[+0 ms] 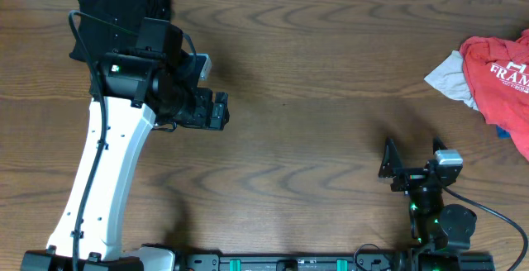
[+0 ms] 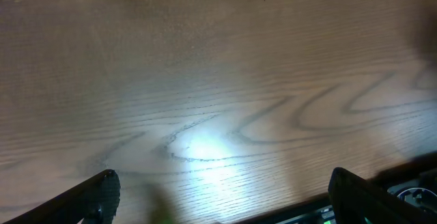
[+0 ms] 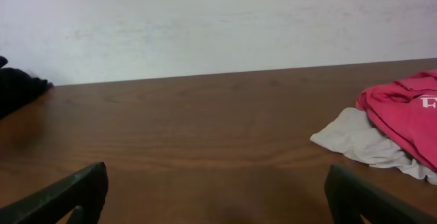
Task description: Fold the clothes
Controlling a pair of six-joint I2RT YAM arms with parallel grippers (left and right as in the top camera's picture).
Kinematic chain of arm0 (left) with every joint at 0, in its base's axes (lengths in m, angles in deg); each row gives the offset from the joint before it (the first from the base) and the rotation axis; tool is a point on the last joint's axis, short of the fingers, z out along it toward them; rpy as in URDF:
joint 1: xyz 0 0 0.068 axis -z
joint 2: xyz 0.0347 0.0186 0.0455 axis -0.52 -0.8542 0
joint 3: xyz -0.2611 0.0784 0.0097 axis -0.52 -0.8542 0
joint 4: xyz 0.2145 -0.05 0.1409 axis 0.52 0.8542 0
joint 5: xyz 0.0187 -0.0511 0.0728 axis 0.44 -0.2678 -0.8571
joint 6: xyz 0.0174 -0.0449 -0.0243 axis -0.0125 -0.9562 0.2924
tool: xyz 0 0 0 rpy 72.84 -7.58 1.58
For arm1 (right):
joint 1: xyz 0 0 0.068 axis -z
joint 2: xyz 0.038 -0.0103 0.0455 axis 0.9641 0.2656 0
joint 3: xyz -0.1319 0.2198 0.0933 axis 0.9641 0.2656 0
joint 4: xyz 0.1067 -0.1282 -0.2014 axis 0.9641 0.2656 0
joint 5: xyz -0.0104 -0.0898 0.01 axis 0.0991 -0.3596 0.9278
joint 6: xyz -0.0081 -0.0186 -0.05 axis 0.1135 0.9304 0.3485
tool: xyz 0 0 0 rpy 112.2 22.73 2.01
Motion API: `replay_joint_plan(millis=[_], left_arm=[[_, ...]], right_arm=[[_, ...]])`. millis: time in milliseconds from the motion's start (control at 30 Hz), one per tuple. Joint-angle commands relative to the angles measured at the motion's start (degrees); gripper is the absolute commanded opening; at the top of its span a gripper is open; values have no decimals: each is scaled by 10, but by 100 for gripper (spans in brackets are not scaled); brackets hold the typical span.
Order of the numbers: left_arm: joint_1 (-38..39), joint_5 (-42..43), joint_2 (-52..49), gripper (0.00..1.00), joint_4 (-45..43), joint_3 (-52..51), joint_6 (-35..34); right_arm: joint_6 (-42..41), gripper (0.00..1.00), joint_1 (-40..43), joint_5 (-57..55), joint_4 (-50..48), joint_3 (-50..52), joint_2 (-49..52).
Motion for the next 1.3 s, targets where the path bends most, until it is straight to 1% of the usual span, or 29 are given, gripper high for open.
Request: replay_joint_plan(millis=[0,1167,1267], left_arm=[[1,6,-5,98,2,-1,-5],[1,5,-5,98,2,-1,-5],[1,6,0,98,-7,-1,-5]], right_arm=[[10,99,-4,-7,3,1,-4],[10,99,-4,-7,3,1,-4],[10,99,-4,-7,3,1,-4]])
